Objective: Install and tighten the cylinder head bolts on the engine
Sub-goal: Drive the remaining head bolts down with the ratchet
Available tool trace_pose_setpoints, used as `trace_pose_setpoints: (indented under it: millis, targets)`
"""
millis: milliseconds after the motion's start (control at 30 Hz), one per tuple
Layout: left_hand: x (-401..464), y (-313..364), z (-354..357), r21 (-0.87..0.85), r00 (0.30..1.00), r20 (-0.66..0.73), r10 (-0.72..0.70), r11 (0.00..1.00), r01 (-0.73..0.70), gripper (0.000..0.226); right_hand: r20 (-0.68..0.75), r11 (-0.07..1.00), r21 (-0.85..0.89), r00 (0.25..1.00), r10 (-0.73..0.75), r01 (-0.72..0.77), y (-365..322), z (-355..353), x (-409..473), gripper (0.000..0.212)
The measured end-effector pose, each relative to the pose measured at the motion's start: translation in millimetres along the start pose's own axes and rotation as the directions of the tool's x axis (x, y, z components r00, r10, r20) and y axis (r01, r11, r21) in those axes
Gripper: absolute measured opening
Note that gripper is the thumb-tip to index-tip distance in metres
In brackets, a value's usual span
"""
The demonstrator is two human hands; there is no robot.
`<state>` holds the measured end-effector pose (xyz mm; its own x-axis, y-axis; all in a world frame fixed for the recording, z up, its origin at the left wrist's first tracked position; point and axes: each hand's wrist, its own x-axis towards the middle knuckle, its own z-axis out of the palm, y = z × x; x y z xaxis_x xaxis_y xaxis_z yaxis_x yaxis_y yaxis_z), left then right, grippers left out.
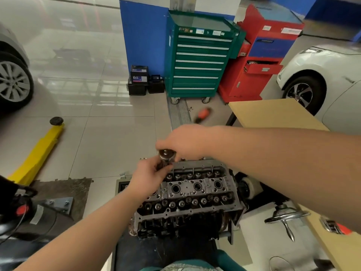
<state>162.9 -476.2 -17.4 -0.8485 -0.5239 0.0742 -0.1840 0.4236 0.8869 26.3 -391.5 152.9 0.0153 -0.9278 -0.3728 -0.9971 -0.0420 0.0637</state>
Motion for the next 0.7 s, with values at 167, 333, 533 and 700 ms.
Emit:
trace_pose_setpoints:
  millis: [167,333,533,700]
  targets:
    - [2.1,-6.9,-1.5,0.02,1.0,0.03,-0.004,1.0,0.003,0.012,-0.067,0.998,-0.066,0.998,0.0,-0.004,5.4,4.1,1.7,0.026]
    - [0.4,5.0,-1.2,-0.001,0.998,0.048,0.042,0.999,-0.042,0.018,0.089,0.909,0.208,0.933,0.349,-0.36,-7.8,24.9,-5.5,0.047]
    - [2.5,10.1,-4.9,0.058,0.999,0.039,0.029,0.998,-0.031,0.01,0.014,0.993,-0.036,0.993,0.114,-0.113,-0.2,8.4,0.4,0.033]
    - [0.5,5.4,-10.7,0.033,0.995,0.088,0.045,0.998,-0.048,0.018,-0.012,0.977,-0.18,0.992,-0.123,0.119,12.6,0.5,5.1,0.029]
